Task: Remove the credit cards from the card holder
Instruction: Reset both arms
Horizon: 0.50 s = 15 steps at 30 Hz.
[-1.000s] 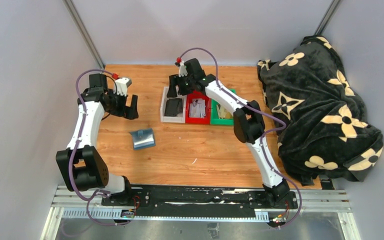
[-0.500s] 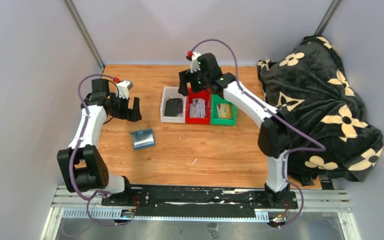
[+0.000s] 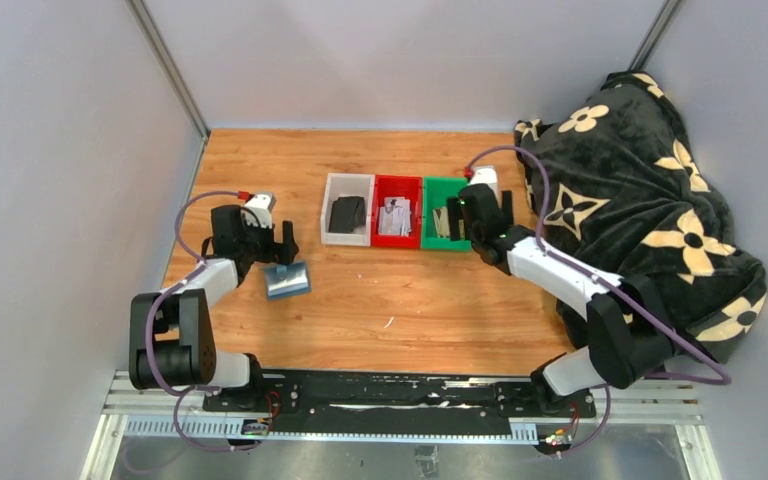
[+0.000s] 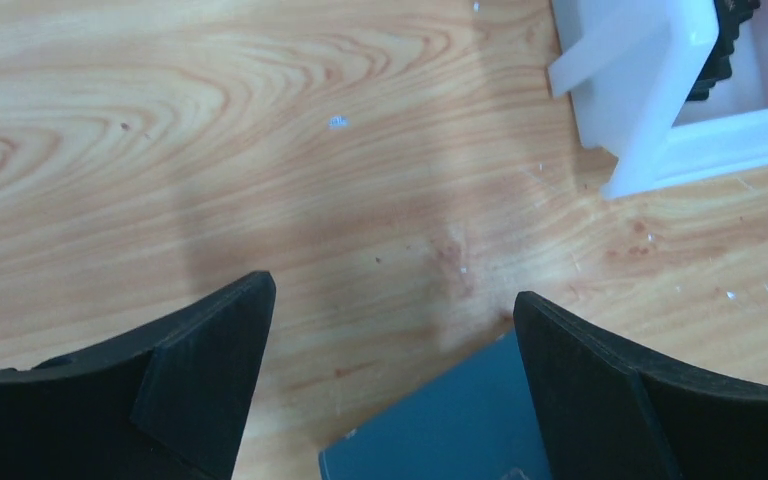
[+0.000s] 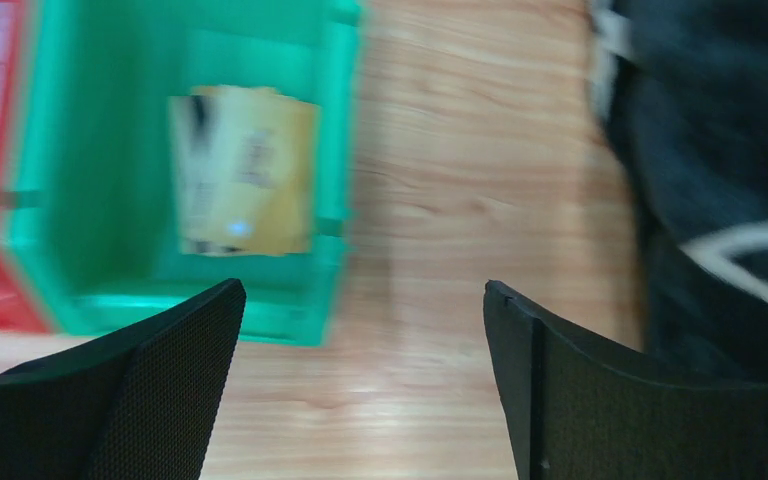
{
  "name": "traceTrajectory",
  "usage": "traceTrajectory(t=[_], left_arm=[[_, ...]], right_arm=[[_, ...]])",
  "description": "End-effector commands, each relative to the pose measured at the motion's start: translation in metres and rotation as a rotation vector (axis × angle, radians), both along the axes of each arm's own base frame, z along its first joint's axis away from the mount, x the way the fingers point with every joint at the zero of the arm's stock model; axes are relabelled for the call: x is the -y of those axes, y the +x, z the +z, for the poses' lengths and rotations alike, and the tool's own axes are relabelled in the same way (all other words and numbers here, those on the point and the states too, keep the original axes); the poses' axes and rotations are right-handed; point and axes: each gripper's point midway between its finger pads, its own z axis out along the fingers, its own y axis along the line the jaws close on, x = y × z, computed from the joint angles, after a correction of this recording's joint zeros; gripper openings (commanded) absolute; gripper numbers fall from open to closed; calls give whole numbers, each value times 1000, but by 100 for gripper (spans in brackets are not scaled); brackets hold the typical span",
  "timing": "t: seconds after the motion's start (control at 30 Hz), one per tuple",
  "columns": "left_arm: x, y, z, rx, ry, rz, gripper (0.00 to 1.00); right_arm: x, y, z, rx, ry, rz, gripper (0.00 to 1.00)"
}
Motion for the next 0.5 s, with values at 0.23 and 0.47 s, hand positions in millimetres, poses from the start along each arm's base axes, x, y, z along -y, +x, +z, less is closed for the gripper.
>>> traceTrajectory(t=[0.23, 0.47], left_arm=[[-10, 34, 49, 458, 78, 84, 100], [-20, 33, 51, 473, 84, 164, 100]], right_arm=[[189, -33, 3, 242, -86, -611, 94], [207, -36, -21, 267, -206, -541, 94]])
